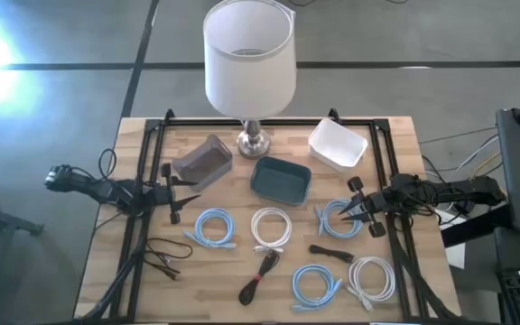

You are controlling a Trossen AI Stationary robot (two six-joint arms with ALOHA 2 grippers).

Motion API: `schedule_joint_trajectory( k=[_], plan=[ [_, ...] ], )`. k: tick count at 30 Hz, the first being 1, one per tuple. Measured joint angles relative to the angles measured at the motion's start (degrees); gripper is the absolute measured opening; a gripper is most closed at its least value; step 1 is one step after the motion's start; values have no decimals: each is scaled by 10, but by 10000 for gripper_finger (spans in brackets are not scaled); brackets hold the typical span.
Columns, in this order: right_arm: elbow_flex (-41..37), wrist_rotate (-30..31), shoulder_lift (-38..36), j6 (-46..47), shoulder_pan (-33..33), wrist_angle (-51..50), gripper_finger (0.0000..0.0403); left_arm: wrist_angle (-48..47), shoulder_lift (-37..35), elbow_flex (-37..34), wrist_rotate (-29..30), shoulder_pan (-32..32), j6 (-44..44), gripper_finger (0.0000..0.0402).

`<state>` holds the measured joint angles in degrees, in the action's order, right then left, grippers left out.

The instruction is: Pick & Place USB Port

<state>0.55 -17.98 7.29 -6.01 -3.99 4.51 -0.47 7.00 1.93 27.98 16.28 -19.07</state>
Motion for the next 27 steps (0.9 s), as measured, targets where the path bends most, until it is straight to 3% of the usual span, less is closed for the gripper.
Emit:
schedule_joint_trajectory(
  k=[13, 27],
  plan=[
    [0, 0, 0, 0, 0, 0, 89, 0, 0, 0, 0, 0, 0, 177],
    [0, 0, 0, 0, 0, 0, 68, 0, 0, 0, 0, 0, 0, 177]
  ],
)
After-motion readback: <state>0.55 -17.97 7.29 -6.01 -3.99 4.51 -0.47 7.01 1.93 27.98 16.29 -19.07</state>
